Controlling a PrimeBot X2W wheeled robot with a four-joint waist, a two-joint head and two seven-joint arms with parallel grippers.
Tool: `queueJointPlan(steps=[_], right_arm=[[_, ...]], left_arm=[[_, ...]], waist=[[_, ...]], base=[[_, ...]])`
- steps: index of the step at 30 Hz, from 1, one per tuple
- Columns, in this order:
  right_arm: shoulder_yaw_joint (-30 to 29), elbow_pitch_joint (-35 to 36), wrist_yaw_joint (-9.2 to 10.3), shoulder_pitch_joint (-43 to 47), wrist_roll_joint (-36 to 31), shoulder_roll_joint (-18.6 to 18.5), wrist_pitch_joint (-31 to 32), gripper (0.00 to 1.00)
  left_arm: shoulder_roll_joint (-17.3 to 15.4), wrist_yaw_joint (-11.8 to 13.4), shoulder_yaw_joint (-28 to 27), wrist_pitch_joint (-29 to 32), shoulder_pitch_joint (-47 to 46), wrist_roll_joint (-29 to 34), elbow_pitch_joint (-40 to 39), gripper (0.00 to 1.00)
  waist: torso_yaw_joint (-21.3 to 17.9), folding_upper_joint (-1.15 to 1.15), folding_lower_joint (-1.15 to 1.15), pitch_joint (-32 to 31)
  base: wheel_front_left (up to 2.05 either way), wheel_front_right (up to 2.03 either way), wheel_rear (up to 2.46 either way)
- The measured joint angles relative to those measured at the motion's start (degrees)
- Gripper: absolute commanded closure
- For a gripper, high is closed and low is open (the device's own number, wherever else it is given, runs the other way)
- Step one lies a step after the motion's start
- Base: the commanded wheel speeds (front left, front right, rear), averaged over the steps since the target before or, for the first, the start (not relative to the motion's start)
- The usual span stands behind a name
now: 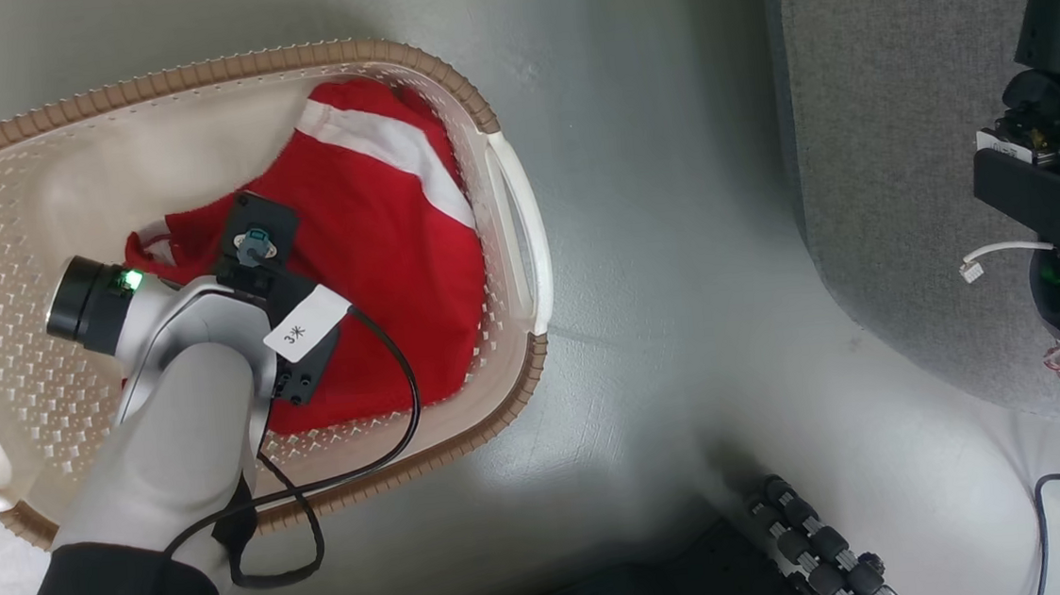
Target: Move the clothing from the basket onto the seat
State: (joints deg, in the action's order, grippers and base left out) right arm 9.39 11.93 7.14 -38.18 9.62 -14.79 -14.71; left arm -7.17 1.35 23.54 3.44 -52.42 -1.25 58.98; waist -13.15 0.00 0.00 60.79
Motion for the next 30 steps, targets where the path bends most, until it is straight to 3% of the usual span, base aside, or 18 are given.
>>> queueJointPlan(steps=[11, 30], right_arm=[[0.08, -3.60, -0.01, -0.10, 0.00, 0.89, -0.01, 0.00], [0.24, -10.92, -1.62, 2.64, 0.00, 1.19, -0.01, 0.00]], left_arm=[[0.98, -0.86, -0.15, -2.30, -0.31, -0.42, 2.25, 1.00], [3.59, -4.42, -2.00, -16.75, 7.45, -5.75, 0.69, 1.00]], waist=[[0.09, 0.00, 0.00, -1.95], [3.73, 0.00, -0.01, -13.48]], base=[[0.00, 0.00, 0.00], [0.00, 0.00, 0.00]])
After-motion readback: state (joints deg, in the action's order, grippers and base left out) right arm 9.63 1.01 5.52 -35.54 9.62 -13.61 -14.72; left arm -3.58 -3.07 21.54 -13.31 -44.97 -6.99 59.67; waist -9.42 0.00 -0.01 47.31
